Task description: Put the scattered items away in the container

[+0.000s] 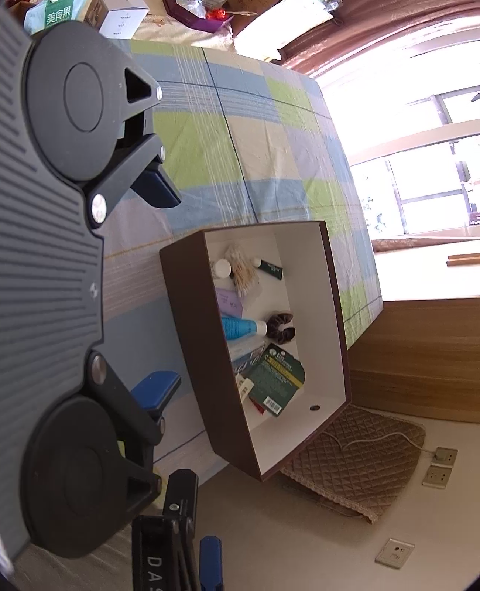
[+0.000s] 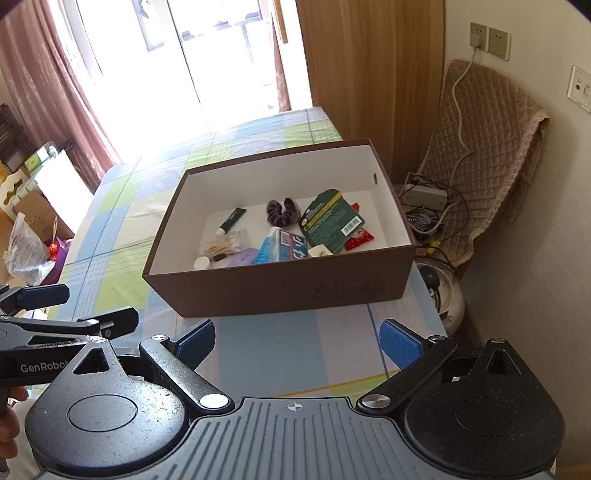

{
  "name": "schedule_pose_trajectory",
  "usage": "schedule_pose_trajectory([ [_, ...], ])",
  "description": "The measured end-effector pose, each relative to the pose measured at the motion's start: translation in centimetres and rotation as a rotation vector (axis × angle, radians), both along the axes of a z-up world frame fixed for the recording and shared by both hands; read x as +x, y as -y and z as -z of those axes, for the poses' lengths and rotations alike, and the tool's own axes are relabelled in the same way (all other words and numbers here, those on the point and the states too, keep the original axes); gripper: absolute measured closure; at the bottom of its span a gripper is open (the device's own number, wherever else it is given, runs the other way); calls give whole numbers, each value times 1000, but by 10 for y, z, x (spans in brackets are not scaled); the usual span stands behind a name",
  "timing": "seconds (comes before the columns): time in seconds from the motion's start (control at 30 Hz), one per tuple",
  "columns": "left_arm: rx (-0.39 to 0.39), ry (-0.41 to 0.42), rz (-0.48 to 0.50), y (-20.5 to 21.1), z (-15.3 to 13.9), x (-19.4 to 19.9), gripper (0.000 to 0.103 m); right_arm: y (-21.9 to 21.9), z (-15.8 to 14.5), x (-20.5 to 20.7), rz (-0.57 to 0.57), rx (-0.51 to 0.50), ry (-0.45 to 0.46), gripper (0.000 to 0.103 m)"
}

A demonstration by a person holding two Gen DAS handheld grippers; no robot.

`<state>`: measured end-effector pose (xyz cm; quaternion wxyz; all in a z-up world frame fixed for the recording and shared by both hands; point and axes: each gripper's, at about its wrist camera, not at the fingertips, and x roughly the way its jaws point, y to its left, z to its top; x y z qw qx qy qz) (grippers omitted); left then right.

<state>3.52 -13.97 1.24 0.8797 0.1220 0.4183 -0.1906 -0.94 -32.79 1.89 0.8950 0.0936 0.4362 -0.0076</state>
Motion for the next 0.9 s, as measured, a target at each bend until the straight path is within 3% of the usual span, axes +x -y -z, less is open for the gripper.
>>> schedule_pose_trajectory([
  [0.4, 14, 16, 7, 0, -4, -10, 10, 0, -4, -12, 28, -6, 5, 3],
  [0.9, 43, 17, -32, -5, 6, -12, 10, -3, 19, -7, -11, -5, -8, 3],
])
